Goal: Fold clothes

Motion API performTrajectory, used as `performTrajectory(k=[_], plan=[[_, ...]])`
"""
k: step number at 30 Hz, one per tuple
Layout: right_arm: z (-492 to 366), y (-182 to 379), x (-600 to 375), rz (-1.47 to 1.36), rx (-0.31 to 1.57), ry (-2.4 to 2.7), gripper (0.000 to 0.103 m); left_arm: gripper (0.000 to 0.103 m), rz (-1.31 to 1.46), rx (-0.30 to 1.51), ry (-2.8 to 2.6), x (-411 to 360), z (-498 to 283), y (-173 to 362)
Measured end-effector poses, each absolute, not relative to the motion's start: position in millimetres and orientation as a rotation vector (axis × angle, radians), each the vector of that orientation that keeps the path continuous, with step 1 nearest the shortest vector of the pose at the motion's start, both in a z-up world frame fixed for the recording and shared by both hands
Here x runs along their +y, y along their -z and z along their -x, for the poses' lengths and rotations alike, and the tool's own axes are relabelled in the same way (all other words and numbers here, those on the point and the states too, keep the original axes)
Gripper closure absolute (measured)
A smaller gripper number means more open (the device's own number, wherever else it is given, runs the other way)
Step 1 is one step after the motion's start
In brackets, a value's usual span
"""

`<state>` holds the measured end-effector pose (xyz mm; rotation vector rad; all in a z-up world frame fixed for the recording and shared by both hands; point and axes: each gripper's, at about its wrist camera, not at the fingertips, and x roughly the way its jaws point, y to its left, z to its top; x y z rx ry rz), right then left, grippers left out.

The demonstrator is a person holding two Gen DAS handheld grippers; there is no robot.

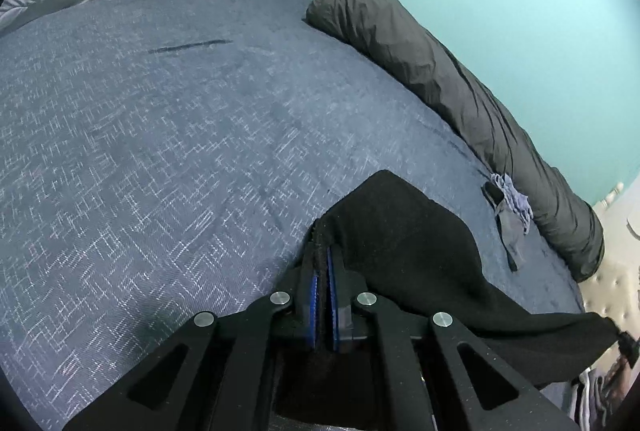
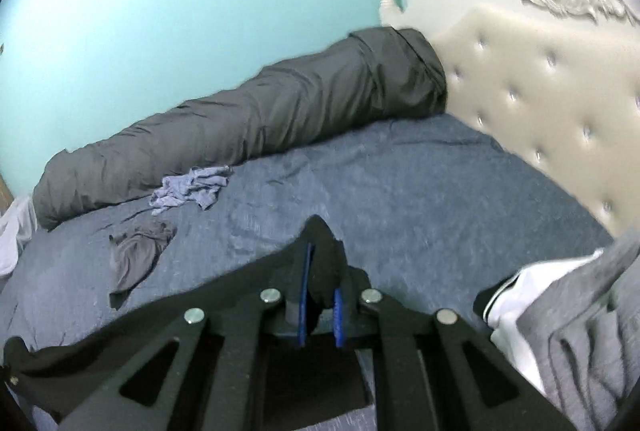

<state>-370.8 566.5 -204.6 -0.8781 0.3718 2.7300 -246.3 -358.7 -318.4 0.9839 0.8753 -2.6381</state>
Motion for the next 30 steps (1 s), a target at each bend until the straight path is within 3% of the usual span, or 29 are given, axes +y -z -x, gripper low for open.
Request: performTrajectory(k=[8,9,12,18,30], plan=[[383,347,573,1.349,0.344,-2.414,0.089,0.098,-1.054,0.855,2.616,-354,250,329],[380,354,575,1.349,0.335,-2.393,0.081,0.098,-1.057,0.852,2.614,-354,250,329],[364,350,583,1.265,0.299,-2.376,0.062,0.095,-1.065,0.856,2.603,-355,250,332],[356,297,560,1.11,0.137,-2.519,0.06,0.094,-1.068,0.86,2.582,-353,249,334],[421,311,294,1.621,-0.149,-3.132,0.058,0.077,-1.098,0.813,2.595,-346,252,334]])
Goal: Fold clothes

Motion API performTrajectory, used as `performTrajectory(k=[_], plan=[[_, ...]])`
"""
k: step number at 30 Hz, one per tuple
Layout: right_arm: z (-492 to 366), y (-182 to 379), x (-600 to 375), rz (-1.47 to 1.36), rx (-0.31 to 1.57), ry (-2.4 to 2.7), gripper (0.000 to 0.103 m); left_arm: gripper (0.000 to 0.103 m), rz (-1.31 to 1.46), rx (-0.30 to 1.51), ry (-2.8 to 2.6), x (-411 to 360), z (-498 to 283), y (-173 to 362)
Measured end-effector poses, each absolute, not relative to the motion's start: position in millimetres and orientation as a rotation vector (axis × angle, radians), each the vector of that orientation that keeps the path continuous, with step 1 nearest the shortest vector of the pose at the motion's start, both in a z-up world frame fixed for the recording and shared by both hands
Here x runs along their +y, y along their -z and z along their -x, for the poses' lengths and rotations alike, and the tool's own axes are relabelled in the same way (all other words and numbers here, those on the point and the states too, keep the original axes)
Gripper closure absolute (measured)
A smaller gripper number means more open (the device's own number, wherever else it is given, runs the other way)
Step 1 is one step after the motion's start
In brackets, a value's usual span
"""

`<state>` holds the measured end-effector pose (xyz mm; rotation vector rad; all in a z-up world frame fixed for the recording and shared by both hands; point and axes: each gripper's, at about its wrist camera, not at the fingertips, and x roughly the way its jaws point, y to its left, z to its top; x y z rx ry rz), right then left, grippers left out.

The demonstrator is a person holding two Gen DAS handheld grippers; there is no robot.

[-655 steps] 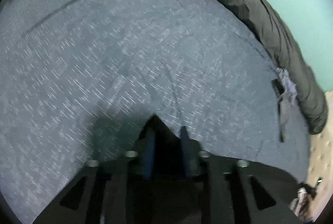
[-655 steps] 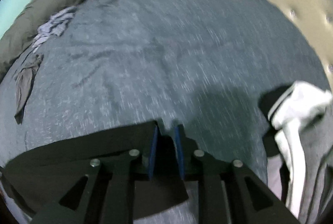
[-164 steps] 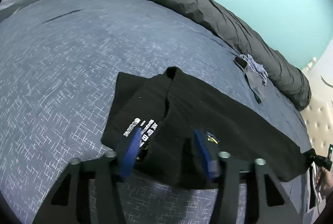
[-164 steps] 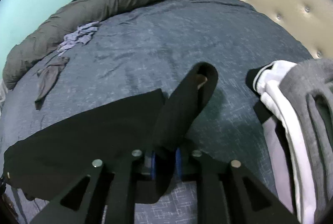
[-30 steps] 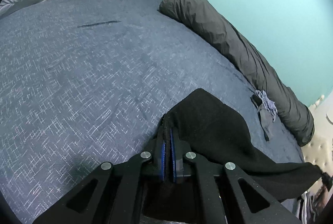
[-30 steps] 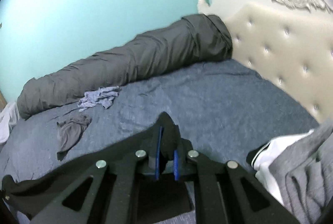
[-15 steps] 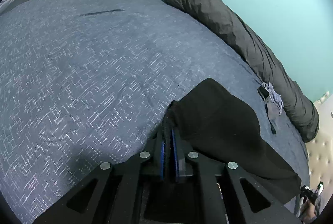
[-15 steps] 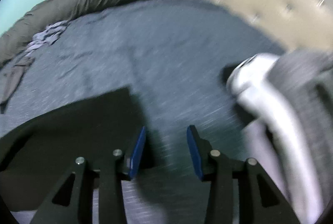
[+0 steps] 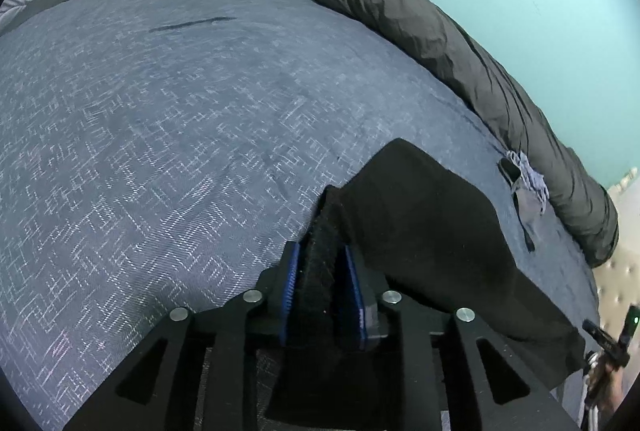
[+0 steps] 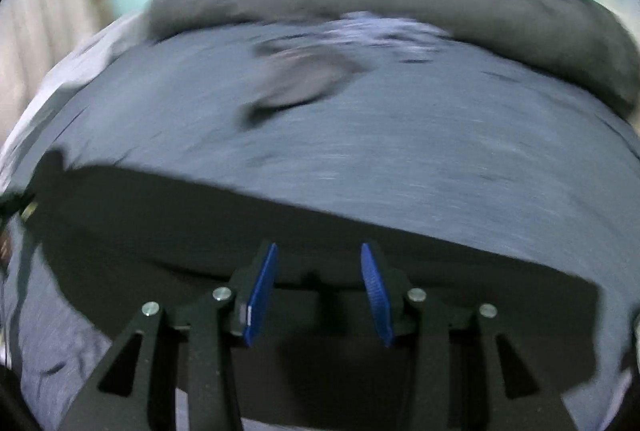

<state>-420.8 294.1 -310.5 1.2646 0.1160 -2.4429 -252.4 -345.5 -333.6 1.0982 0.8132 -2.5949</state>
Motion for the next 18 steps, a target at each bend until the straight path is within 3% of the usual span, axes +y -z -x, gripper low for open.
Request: performTrajectory(k=[7,16,17,18], plan=[[421,326,179,-1.251,0.254,2.176,0.058,0.063,-1.133,0.762,2.619,-338,254,336],[432,350,107,-1.328,0.398,2.008,0.059,0.061,-1.138,0.772,2.628,-338,252,340],[432,352,103,-1.333,0.413,1.997,0.061,0.061,-1.138,0.781,2.627,-339,252,340],[432,354,100,-1.338,0.428,1.985,0.073,0.061,-1.14,0.785,2.628,-339,252,341]])
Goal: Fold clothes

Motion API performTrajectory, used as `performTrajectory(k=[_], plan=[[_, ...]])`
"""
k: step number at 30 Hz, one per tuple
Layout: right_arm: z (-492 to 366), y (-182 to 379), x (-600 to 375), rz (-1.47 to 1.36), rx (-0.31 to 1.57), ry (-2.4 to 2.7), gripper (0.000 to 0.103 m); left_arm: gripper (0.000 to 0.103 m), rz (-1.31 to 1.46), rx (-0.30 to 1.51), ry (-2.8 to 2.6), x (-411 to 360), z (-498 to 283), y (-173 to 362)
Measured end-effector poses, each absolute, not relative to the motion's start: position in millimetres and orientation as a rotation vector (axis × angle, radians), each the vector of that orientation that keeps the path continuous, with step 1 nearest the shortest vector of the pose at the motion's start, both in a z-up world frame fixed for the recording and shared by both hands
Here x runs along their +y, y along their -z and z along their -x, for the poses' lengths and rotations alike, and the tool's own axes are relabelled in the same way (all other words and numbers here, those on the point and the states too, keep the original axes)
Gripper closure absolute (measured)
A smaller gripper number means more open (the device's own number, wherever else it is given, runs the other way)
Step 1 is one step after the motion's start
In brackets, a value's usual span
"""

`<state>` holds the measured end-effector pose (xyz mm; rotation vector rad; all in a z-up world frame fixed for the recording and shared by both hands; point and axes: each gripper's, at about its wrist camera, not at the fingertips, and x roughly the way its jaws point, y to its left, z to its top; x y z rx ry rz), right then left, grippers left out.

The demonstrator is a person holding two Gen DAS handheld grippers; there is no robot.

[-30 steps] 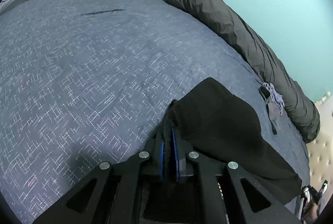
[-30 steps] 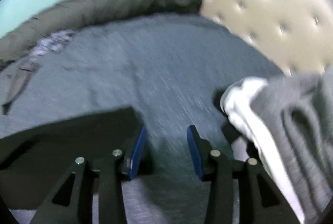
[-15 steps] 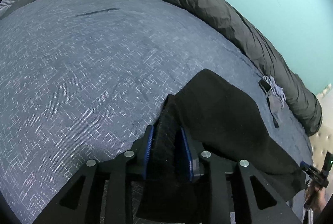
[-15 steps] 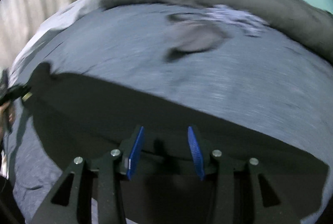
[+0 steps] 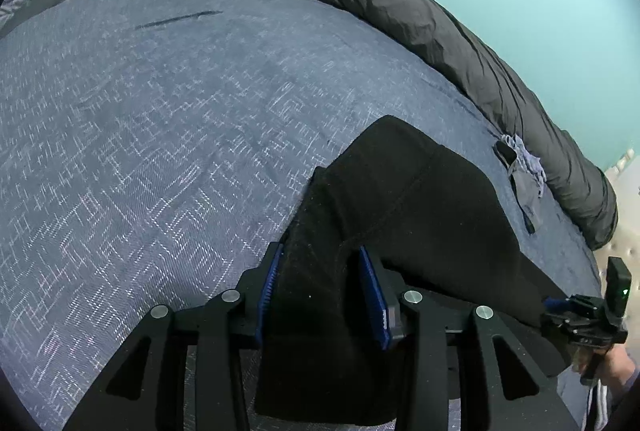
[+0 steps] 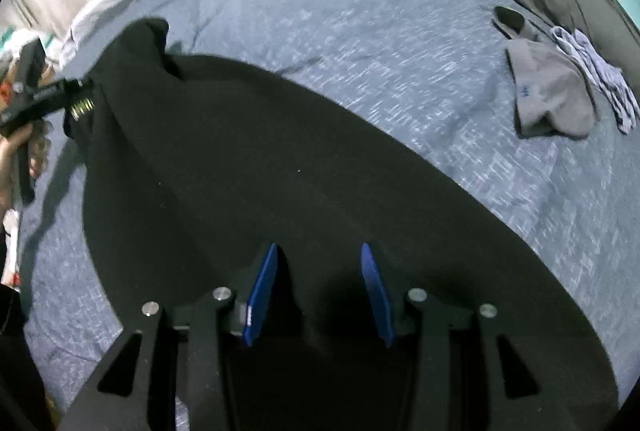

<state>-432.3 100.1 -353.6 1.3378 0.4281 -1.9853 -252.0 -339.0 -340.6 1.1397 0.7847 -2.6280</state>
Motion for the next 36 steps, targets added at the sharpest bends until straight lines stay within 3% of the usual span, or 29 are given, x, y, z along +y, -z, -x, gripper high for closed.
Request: performTrajectory(k=[3,6,13,19,20,22,25,30,34,36], plan=[[434,356,96,-1.35,0.452,1.975,0.095,0.061,-1.14,0.795,2.631,-340,252,341],[438,347,100,-1.329,0.438,2.0,0.1,0.06,-1.137,0.803,2.634,-340,250,340],[455,304,112,-1.218,0.389,2.157,0.1,0.06,-1.128,0.817,2.633,-343,245,338],[487,318,103,-1.293,0.388,2.269,0.1,0.06,-1.15,0.812,2.648,-343,245,340],[491,324,100,-1.315,0.386,2.279,0.1,0.061,-1.158,0.8,2.658,-342,246,340],[499,335,96,-1.351,0.387,2.296,0.101,0.078,-1.172,0.776,2.677,-339,248,340],[505,341,96,-1.36,0.391,2.337,0.101,0.084,-1.175,0.786,2.693,-340,248,340],[496,325,115,-1.304,0.321,2.403,0.1,0.086,-1.139,0.922,2.688,-354,242,337],[467,309,137,-1.243,0.185,2.413,0.099,0.085,-1.125,0.924,2.683,-358,237,329],[448,306,146,-1.233,0.102,2.407,0.091,0.084,-1.121,0.915,2.686,-358,233,325]])
